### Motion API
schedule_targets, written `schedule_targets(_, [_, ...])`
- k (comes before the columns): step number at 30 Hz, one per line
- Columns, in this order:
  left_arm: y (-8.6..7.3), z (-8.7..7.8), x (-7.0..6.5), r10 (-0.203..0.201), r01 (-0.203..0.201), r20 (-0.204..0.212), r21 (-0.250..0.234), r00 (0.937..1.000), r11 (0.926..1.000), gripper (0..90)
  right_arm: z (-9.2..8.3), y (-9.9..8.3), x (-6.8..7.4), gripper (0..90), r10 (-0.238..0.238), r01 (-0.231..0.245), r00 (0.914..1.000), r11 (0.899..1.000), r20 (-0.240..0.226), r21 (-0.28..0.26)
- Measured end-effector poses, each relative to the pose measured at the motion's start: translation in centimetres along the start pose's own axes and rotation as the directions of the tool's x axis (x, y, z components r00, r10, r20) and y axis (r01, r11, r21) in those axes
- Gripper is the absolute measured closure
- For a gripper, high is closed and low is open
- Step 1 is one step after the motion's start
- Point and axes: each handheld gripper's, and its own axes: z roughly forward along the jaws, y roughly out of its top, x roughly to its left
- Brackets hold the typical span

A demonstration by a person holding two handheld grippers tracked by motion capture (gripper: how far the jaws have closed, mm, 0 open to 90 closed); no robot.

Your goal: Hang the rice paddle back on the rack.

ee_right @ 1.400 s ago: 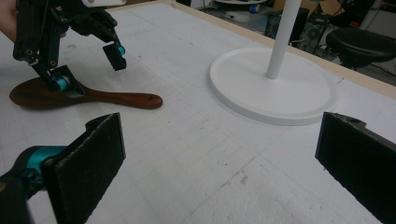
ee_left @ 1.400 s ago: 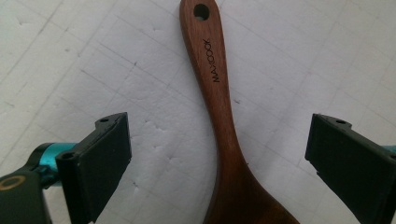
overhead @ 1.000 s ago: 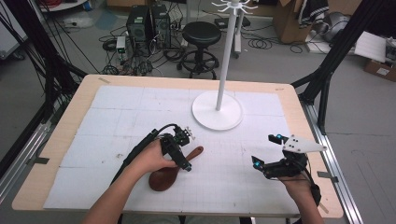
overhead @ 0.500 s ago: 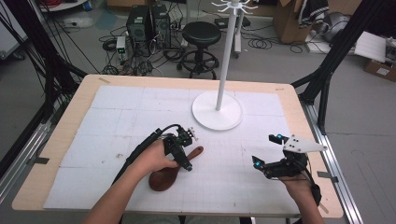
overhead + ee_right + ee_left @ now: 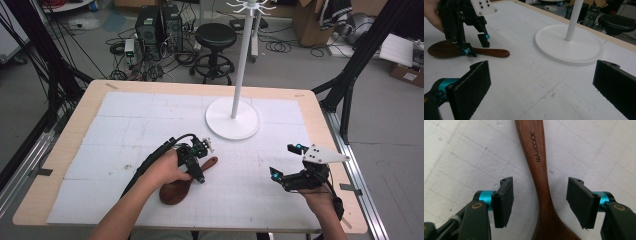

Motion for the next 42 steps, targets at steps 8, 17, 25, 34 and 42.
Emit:
schedule_targets(8, [0.1,0.0,0.0,-0.012,0.012,-0.009,0.021,0.9999,0.9997,46.0,0.0,0.0,0.0,0.5,0.001,-0.001,1.0000,1.000,-0.002,0.002])
schedule_targets(17, [0.7,0.0,-0.3,0.015,-0.013,-0.030,0.068,0.9994,0.9976,51.5,0.1,0.0,0.0,0.5,-0.002,0.002,1.0000,1.000,-0.001,0.004])
schedule_targets(25, [1.1,0.1,-0.4,0.029,-0.023,-0.057,0.105,0.9980,0.9942,56.9,0.1,0.0,0.0,0.5,-0.002,0.002,1.0000,1.000,-0.003,0.010])
schedule_targets(34, [1.5,0.2,-0.7,0.044,-0.033,-0.071,0.136,0.9965,0.9902,56.8,0.1,0.0,0.0,0.5,0.000,0.000,1.0000,1.000,-0.006,0.010])
schedule_targets(42, [1.7,0.2,-0.9,0.044,-0.036,-0.054,0.136,0.9976,0.9900,64.4,0.1,-0.1,0.0,0.5,0.002,-0.002,1.0000,1.000,-0.007,0.013])
